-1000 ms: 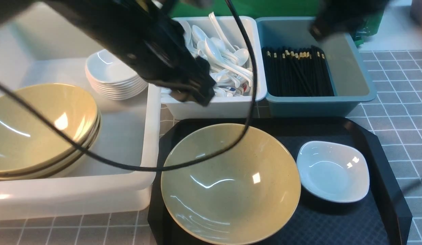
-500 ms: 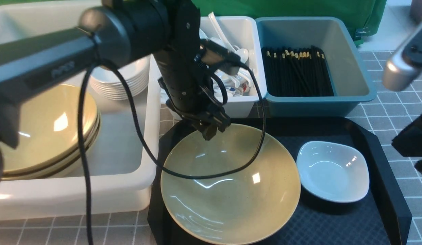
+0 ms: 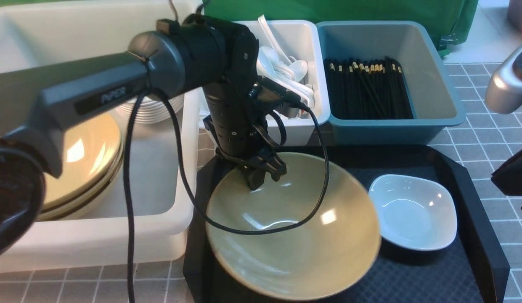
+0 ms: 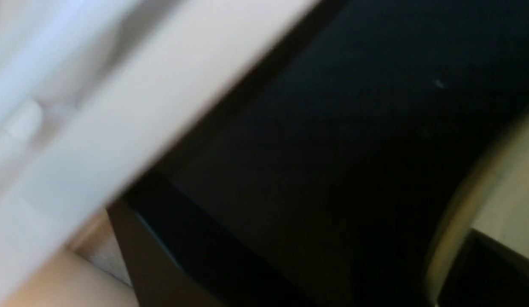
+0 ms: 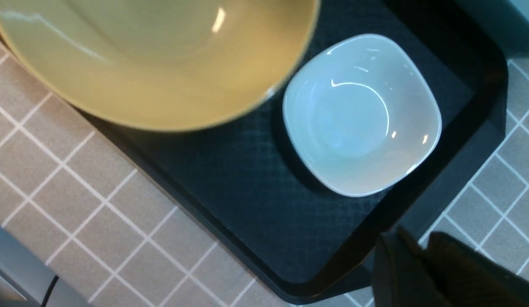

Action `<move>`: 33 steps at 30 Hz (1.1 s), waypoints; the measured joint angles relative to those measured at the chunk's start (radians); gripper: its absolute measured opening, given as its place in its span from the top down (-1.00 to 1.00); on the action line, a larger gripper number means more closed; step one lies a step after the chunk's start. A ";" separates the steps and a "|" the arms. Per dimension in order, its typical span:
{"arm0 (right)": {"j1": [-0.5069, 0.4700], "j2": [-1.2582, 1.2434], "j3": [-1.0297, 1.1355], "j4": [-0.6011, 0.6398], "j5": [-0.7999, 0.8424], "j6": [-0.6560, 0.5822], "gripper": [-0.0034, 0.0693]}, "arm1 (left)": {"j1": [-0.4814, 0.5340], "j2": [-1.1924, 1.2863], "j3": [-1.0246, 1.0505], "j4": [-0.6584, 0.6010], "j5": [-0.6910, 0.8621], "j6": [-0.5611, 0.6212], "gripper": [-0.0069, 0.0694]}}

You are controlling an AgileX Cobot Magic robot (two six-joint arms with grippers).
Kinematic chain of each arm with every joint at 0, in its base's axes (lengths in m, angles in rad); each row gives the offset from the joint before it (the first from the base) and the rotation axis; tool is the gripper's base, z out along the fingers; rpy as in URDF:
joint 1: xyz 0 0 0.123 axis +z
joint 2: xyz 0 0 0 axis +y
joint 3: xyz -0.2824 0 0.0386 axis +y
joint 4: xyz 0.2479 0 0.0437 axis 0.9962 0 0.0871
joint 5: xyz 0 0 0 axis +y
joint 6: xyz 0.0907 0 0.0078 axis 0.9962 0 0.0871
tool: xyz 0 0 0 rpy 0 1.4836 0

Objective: On grey table put chopsticks spoon bowls plates into blue grey white boxes.
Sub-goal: 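Grasp the large bowl on the tray by its rim, then place the tan bowl onto the bowl stack in the left bin with the left gripper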

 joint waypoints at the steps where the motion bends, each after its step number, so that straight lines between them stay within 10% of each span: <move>1: 0.000 0.000 0.000 0.000 0.000 0.000 0.58 | 0.000 -0.007 0.000 -0.009 0.000 -0.005 0.64; 12: 0.000 0.037 -0.092 0.112 -0.007 -0.079 0.77 | 0.101 -0.305 0.000 -0.151 0.002 0.020 0.80; 16: 0.060 0.086 -0.197 0.181 -0.010 -0.115 0.81 | 0.258 -0.457 0.002 -0.214 0.056 0.029 0.81; 25: 0.298 0.220 -0.313 0.200 -0.092 -0.143 0.81 | 0.953 -0.776 0.178 -0.364 0.061 0.041 0.81; 33: 0.319 0.290 -0.315 0.192 -0.091 -0.167 0.81 | 1.152 -0.770 0.399 -0.474 -0.095 0.044 0.81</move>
